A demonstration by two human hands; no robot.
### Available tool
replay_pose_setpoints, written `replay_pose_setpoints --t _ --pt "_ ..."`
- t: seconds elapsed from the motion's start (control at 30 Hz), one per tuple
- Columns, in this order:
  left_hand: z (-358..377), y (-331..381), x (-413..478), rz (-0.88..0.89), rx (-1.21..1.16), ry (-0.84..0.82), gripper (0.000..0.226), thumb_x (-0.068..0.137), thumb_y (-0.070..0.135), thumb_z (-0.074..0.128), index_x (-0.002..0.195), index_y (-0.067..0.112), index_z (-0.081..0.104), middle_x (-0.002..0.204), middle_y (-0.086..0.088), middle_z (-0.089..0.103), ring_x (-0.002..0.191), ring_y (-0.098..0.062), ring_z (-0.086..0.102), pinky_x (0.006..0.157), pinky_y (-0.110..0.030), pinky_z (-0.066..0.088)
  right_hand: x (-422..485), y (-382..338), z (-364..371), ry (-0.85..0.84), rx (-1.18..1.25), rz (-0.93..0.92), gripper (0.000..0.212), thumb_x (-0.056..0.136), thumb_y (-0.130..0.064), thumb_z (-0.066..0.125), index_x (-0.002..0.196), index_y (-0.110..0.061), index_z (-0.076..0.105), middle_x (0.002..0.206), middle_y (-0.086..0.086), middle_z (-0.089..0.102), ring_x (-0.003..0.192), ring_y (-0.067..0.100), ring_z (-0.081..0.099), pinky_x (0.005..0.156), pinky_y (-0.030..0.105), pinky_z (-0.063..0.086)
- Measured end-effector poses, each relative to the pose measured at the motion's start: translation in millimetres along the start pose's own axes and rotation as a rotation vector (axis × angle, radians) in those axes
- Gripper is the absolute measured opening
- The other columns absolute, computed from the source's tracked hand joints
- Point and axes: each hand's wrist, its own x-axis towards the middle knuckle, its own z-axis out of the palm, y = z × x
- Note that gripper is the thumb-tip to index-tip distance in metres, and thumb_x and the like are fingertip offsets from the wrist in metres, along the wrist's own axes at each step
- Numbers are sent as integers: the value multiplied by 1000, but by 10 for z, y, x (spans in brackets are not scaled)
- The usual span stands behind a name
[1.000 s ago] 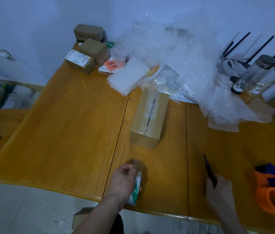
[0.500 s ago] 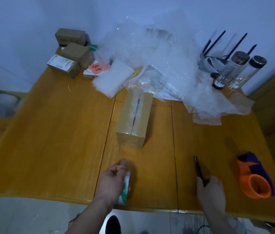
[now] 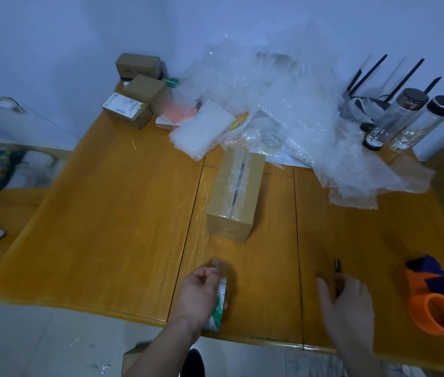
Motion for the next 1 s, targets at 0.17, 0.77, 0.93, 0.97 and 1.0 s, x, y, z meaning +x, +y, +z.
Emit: replay_pose_setpoints --t 0.17,0.77,0.93,0.97,1.0 --pt "-1 -8 -8 -4 -22 1 21 101 34 59 90 25 74 86 -11 78 75 -28 73 78 -49 62 -13 -904 -66 -67 91 -388 55 95 -56 50 140 -24 50 140 -1 53 132 17 46 109 41 44" --pt "-31 -142 53 47 -96 -29 23 98 35 62 79 32 75 85 -10 78 74 -28 71 77 -51 62 280 -1791 299 78 -303 -808 68 84 -53 70 135 -10 57 139 13 58 137 37 43 109 51 46" --pt "-31 -151 48 53 -97 -29 22 98 35 62 81 32 75 82 -7 78 76 -29 70 84 -60 60 209 -1907 320 170 -351 -728 76 75 -71 67 116 -8 59 126 15 60 128 41 49 98 56 48" --pt "-29 -156 52 54 -95 -28 22 98 34 61 81 32 75 82 -7 78 77 -30 70 85 -61 59 196 -1932 333 183 -343 -714 75 77 -74 62 112 -8 60 124 15 60 126 41 50 96 56 49" --pt "-27 -158 56 54 -95 -29 21 98 34 62 81 32 75 81 -7 78 76 -30 70 84 -62 59 192 -1947 345 188 -332 -710 73 80 -75 58 111 -8 60 122 15 61 126 41 50 94 55 49"
